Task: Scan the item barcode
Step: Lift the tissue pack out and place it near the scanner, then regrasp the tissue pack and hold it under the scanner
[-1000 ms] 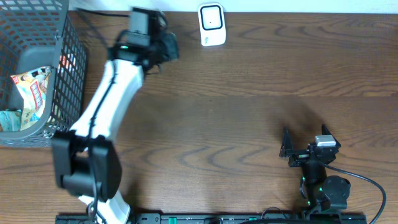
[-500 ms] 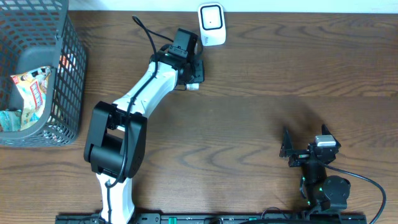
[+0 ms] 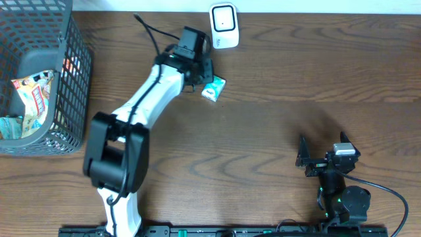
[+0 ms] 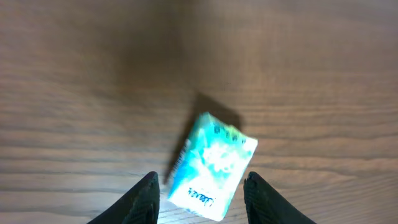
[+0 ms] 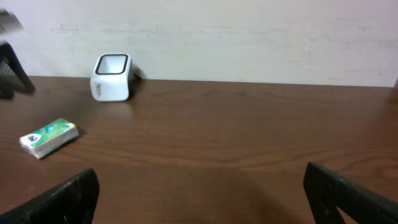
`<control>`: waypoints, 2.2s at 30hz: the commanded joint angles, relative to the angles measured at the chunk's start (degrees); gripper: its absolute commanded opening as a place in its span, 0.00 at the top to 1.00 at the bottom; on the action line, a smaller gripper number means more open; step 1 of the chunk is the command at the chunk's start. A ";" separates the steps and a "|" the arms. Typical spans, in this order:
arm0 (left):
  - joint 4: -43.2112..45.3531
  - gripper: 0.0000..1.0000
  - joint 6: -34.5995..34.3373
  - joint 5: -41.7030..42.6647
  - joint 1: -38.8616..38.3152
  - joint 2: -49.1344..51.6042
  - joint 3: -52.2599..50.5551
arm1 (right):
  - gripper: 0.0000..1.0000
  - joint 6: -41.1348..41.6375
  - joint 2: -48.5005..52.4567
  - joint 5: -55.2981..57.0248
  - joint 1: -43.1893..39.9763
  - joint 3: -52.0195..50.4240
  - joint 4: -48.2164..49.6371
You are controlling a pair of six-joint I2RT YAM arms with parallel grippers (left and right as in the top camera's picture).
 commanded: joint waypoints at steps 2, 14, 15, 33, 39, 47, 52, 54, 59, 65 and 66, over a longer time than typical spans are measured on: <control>0.17 0.56 3.37 -0.55 2.51 -4.11 1.44 | 0.01 0.04 -0.33 0.20 0.44 -0.09 -0.26; -1.27 0.63 3.34 -0.57 0.98 2.43 -0.31 | 0.01 0.04 -0.33 0.20 0.44 -0.09 -0.24; -1.25 0.63 3.32 -0.57 0.83 2.99 -0.28 | 0.01 0.04 -0.33 0.20 0.44 -0.09 -0.26; -3.87 0.58 3.10 1.81 -4.83 7.30 -0.31 | 0.01 0.04 -0.33 0.20 0.44 -0.09 -0.24; -4.28 0.58 3.10 1.81 -6.86 7.30 -0.28 | 0.01 0.04 -0.33 0.20 0.44 -0.09 -0.24; -2.91 0.58 3.37 0.52 -6.16 7.28 -0.22 | 0.01 0.04 -0.33 0.17 0.44 -0.09 -0.24; -2.84 0.58 3.28 -2.40 -4.31 7.28 -0.22 | 0.01 0.04 -0.33 0.20 0.44 -0.09 -0.24; -2.86 0.58 2.19 -3.02 -3.41 7.28 -0.22 | 0.01 0.04 -0.33 0.20 0.44 -0.09 -0.24; -4.22 0.58 -5.55 -2.89 -2.21 7.28 -0.24 | 0.01 0.04 -0.33 0.20 0.44 -0.09 -0.24; -2.75 0.50 -5.77 -2.93 -3.21 7.54 -0.24 | 0.01 0.04 -0.33 0.20 0.44 -0.09 -0.24; -2.05 0.50 -5.77 -2.91 -3.30 7.78 -0.24 | 0.01 0.04 -0.33 0.20 0.44 -0.09 -0.24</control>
